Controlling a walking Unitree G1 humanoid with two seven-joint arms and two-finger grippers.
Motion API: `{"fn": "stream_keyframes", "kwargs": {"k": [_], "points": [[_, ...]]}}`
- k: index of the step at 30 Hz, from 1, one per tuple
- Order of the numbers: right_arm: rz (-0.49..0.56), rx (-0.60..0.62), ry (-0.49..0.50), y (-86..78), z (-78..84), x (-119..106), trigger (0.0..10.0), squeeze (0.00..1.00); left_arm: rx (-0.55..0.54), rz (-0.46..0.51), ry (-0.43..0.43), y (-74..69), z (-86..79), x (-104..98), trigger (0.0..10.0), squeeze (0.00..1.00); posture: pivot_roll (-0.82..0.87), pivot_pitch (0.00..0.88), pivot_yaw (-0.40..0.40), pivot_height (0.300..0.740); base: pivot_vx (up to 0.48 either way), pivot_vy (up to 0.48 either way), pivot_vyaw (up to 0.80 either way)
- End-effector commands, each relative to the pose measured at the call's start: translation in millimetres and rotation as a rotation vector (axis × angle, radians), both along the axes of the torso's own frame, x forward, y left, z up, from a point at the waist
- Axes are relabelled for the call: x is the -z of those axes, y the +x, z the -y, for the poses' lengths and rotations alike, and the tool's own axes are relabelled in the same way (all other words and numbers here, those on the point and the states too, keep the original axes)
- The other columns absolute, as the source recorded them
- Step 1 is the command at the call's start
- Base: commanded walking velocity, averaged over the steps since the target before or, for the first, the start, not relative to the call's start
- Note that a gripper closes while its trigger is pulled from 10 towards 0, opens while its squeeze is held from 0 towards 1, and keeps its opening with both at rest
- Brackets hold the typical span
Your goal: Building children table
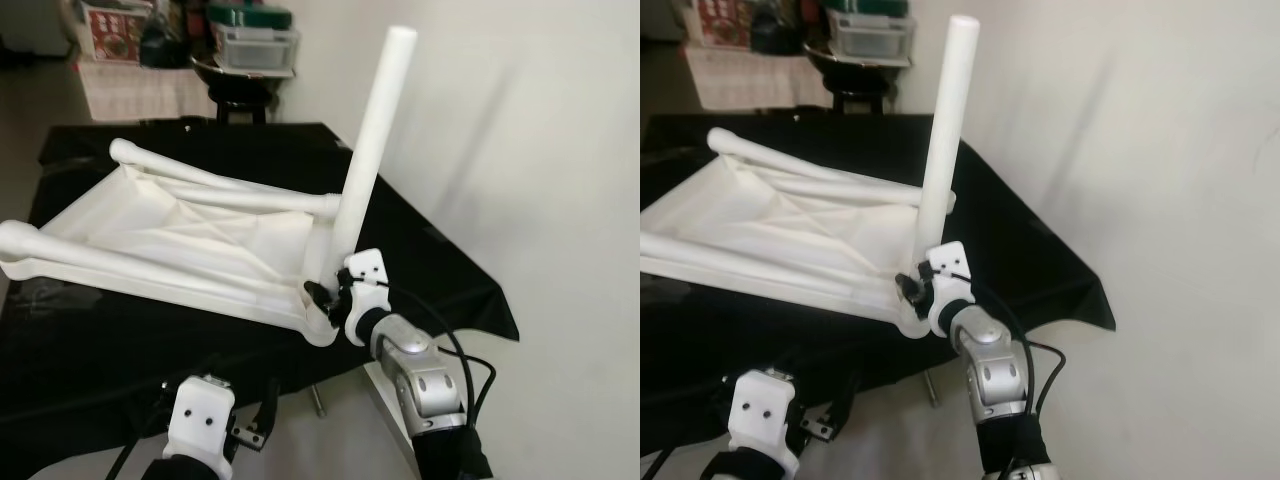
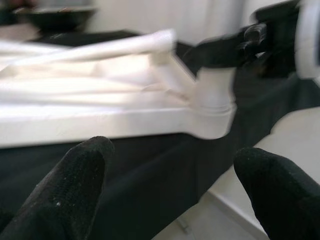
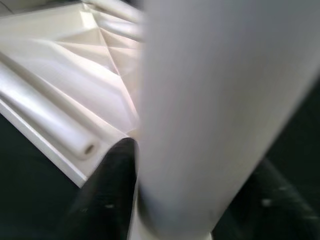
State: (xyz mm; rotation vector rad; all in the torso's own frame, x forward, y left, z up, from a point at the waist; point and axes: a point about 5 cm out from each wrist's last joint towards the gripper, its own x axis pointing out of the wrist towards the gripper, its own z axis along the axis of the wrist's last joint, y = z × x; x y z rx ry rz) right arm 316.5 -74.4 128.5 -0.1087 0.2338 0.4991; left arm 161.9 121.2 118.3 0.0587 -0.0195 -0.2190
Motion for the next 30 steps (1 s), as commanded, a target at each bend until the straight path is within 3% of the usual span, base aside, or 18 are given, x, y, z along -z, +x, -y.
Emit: {"fn": "stream_keyframes", "kwargs": {"k": [1,3,5,7,9,10,11,13,16,24,25,26,30], "points": [[-0.027,-0.093,0.007,1.0,-10.4,1.4,10.0,1.0,-0.004,0.0,0.013,1.0,-0.7,1.4,10.0,0.0,0.0,0.044,-0.133,0.74,0.0,0.0,0.0],[-0.027,-0.093,0.007,1.0,-10.4,1.4,10.0,1.0,-0.004,0.0,0.013,1.0,-0.7,1.4,10.0,0.0,0.0,0.044,-0.133,0.74,0.0,0.0,0.0],[0.014,-0.268,0.063,9.6,-22.7,-12.6,10.0,1.0,-0.002,0.0,0.015,1.5,-0.5,1.5,10.0,0.0,0.01,0.044,-0.13,0.74,0.0,0.0,0.0],[0.014,-0.268,0.063,9.6,-22.7,-12.6,10.0,1.0,-0.002,0.0,0.015,1.5,-0.5,1.5,10.0,0.0,0.01,0.044,-0.13,0.74,0.0,0.0,0.0],[0.058,-0.597,0.083,13.1,-30.3,-29.1,10.0,1.0,-0.007,0.002,0.017,1.8,-0.9,1.2,10.0,0.0,0.01,0.049,-0.126,0.74,0.0,0.0,0.0],[0.092,-0.744,0.037,14.8,-30.3,-36.0,10.0,0.0,-0.009,0.002,0.019,1.8,-1.2,1.2,10.0,0.0,0.02,0.048,-0.123,0.74,0.0,0.0,0.0],[0.112,-0.835,-0.001,15.7,-29.2,-40.0,10.0,0.0,-0.011,0.003,0.02,1.7,-1.3,1.1,10.0,0.0,0.02,0.048,-0.123,0.74,0.0,0.0,0.0],[0.112,-0.835,-0.001,15.7,-29.2,-40.0,10.0,0.0,-0.011,0.003,0.02,1.7,-1.3,1.1,10.0,0.0,0.02,0.048,-0.123,0.74,0.0,0.0,0.0],[0.098,-0.948,-0.052,21.1,-31.3,-47.0,10.0,0.0,-0.012,0.003,0.021,1.2,-1.4,0.8,10.0,0.0,0.03,0.054,-0.12,0.74,0.0,0.0,0.0],[0.109,-1.001,-0.086,32.2,-42.9,-61.5,10.0,0.0,-0.012,0.002,0.021,-0.3,0.1,0.3,10.0,0.0,0.05,0.064,-0.127,0.74,0.0,0.0,0.0],[0.102,-1.029,-0.089,34.5,-45.2,-63.7,4.1,0.0,-0.014,0.001,0.02,-0.5,0.8,0.1,10.0,0.0,0.05,0.067,-0.129,0.74,0.0,0.0,0.0],[0.085,-1.071,-0.09,35.0,-46.2,-64.4,0.0,0.0,-0.016,0.001,0.019,-0.8,1.6,-0.1,10.0,0.0,0.05,0.069,-0.134,0.74,0.0,0.0,0.0],[0.053,-1.125,-0.091,36.1,-44.0,-63.1,0.0,0.0,-0.017,0.001,0.016,-1.3,3.0,-0.2,10.0,0.0,0.05,0.07,-0.136,0.74,0.0,0.0,0.0]]}}
